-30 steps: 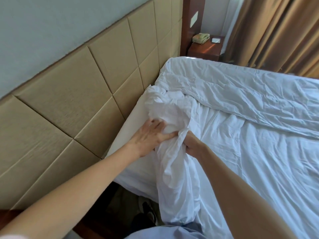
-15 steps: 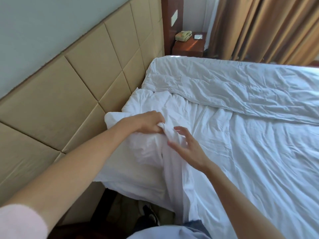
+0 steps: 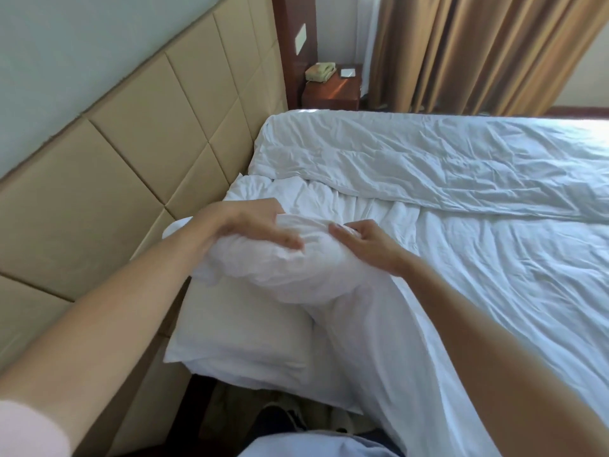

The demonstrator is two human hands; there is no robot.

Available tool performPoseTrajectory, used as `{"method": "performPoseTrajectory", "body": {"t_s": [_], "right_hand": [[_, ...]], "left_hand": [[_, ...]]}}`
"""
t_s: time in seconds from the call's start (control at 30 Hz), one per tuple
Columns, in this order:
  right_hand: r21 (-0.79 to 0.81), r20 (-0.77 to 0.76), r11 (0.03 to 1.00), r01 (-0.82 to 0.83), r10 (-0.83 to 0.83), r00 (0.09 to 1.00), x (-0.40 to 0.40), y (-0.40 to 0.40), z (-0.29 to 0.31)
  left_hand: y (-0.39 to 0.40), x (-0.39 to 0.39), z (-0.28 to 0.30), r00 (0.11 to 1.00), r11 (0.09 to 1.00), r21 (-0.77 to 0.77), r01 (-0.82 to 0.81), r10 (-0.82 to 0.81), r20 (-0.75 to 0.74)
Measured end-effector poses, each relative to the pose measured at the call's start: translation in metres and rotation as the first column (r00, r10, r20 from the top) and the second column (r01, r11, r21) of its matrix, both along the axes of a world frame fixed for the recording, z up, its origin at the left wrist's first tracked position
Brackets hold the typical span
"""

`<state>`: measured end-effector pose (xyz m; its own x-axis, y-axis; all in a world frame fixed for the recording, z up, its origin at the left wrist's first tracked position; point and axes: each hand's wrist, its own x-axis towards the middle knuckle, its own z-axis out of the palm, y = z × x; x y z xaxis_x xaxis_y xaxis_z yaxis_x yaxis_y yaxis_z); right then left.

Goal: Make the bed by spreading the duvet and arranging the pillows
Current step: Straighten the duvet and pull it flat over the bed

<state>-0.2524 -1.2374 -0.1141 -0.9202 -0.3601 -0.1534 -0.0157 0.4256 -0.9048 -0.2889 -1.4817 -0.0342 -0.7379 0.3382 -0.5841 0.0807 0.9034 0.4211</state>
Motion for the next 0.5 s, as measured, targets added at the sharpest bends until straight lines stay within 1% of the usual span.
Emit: {"method": "performPoseTrajectory", "body": {"t_s": [0.1,0.13,0.17,0.23,0.27,0.3,0.33,0.37,0.43,0.47,0.5], "right_hand": [[0.090,-0.041,0.995,-0.032,0.036,0.999,-0.018,-0.007,0.023],[0.141,-0.017,0.989,-0.044,0.046,0.999,-0.019,-0.009,0.023],[0.209,0.038,0.975,-0.070,0.063,0.997,-0.017,-0.010,0.019],[0.368,0.200,0.913,-0.174,0.105,0.974,-0.004,-0.009,-0.004],[0.415,0.272,0.885,-0.210,0.099,0.957,0.005,-0.007,-0.020],[0.431,0.311,0.883,-0.186,0.048,0.949,0.014,-0.006,-0.033],[0.421,0.309,0.902,-0.093,-0.046,0.950,0.020,-0.006,-0.042],[0.399,0.270,0.916,0.049,-0.168,0.948,0.021,-0.008,-0.047],[0.372,0.152,0.875,0.311,-0.388,0.909,0.007,-0.014,-0.043],[0.356,0.099,0.848,0.392,-0.452,0.887,-0.005,-0.017,-0.037],[0.349,0.048,0.830,0.434,-0.479,0.877,-0.017,-0.020,-0.029]], "left_hand": [[-0.018,-0.015,0.016,0.997,0.976,0.210,-0.062,0.070,-0.031],[-0.023,-0.020,0.022,0.996,0.958,0.277,-0.071,0.084,-0.036],[-0.028,-0.026,0.027,0.995,0.944,0.321,-0.079,0.097,-0.039],[-0.041,-0.040,0.028,0.989,0.927,0.361,-0.100,0.132,-0.063],[-0.047,-0.045,0.027,0.985,0.925,0.360,-0.123,0.158,-0.069],[-0.054,-0.052,0.025,0.981,0.922,0.360,-0.146,0.181,-0.066],[-0.061,-0.059,0.021,0.978,0.920,0.357,-0.161,0.196,-0.064],[-0.068,-0.066,0.016,0.978,0.923,0.347,-0.163,0.198,-0.067],[-0.082,-0.079,0.008,0.978,0.936,0.317,-0.154,0.191,-0.089],[-0.088,-0.083,0.008,0.980,0.949,0.285,-0.135,0.170,-0.100],[-0.094,-0.085,0.008,0.986,0.963,0.250,-0.099,0.128,-0.105]]}}
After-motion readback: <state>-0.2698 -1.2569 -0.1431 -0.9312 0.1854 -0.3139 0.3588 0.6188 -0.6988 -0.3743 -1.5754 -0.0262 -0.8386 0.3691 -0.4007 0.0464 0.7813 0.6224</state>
